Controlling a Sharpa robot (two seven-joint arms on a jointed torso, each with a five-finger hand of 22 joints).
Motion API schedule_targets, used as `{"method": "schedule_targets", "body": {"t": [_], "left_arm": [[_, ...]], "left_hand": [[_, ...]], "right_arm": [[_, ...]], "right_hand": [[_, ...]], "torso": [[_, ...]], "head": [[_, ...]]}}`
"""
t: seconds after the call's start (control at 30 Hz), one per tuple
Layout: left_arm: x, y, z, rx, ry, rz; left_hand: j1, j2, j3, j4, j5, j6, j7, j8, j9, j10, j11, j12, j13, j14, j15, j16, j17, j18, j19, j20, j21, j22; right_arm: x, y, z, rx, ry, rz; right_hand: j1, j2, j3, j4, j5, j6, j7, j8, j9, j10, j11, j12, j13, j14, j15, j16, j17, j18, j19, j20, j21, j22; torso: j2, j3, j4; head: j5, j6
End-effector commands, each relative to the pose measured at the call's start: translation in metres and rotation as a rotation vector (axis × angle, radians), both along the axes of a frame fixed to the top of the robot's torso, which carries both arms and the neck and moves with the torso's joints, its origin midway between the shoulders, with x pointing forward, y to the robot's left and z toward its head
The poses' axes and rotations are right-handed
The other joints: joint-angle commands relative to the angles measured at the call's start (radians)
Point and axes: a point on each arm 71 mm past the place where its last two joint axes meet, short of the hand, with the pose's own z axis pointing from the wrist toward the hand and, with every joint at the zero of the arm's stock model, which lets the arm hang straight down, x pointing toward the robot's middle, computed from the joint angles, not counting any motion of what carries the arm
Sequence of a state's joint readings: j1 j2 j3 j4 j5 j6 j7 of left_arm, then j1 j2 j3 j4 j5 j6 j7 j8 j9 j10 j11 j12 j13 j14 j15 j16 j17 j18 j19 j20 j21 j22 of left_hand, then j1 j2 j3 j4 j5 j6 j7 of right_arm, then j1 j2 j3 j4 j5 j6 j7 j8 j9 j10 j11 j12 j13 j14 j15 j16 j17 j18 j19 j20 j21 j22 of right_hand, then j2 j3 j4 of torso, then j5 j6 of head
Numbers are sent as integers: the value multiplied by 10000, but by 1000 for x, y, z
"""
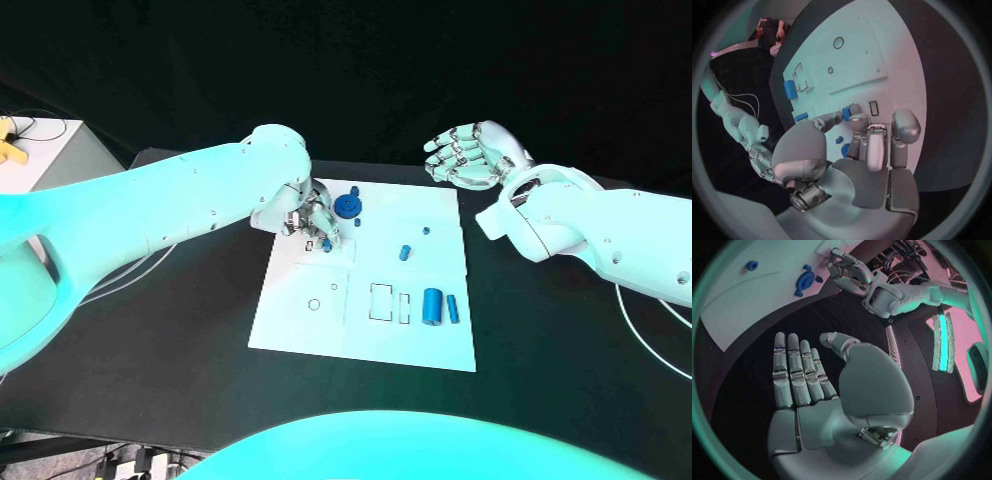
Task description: Assemble the parts on the task board
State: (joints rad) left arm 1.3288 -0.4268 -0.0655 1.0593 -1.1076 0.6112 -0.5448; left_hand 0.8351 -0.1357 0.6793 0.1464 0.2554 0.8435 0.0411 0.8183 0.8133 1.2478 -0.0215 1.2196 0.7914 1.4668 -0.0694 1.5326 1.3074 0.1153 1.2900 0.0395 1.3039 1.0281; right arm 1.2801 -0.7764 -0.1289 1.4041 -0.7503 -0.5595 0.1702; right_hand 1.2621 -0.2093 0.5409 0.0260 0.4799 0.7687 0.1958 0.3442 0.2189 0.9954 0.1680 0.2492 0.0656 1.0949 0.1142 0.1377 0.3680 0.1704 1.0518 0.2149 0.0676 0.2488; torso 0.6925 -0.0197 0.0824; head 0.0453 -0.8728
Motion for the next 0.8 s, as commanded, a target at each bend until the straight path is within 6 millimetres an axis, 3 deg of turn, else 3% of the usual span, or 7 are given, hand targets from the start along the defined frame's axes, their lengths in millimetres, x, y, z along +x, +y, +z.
{"method": "schedule_targets", "body": {"t": [0.03, 0.57, 0.8], "left_arm": [[-2, 1, -6, 53, 167, -18], [-1, 8, -6, 231, 132, 5], [-2, 10, -6, 246, 82, 26]], "left_hand": [[-84, -28, -143, 45, -44, 29, 49, -46, 17, -32, -8, -56, 11, 825, -70, 21, 1894, -73, 30, -38, -33, -2], [44, -245, -972, 392, -69, 82, 47, -115, 88, -49, -8, -68, 22, 823, -70, 15, 1893, -71, 31, -39, -60, -15], [241, -423, -1720, 725, -141, 121, 21, -168, 143, -6, -29, -35, 105, 838, -90, 41, 1948, -83, 79, -55, -35, 53]], "right_arm": [[-1, 1, 0, -43, -14, 152], [-1, 0, 0, -61, 0, 135], [-1, -1, 0, -69, -4, 120]], "right_hand": [[-9, -29, 4, -53, 47, -75, 492, 46, -14, 9, 75, -43, -17, 34, 40, -52, -11, 118, 5, 53, -11, -14], [2, -48, 2, -84, 33, -84, 498, 46, -20, 2, 80, -48, -18, 29, 45, -68, -22, 114, 1, 55, -12, -43], [18, -60, 3, -108, 24, -88, 499, 46, -23, 0, 80, -48, -18, 29, 46, -74, -27, 114, 1, 54, -11, -57]], "torso": [[-4, -1, 2], [0, -8, -3], [0, -12, -2]], "head": [[-2, 2], [-20, 2], [-34, 2]]}}
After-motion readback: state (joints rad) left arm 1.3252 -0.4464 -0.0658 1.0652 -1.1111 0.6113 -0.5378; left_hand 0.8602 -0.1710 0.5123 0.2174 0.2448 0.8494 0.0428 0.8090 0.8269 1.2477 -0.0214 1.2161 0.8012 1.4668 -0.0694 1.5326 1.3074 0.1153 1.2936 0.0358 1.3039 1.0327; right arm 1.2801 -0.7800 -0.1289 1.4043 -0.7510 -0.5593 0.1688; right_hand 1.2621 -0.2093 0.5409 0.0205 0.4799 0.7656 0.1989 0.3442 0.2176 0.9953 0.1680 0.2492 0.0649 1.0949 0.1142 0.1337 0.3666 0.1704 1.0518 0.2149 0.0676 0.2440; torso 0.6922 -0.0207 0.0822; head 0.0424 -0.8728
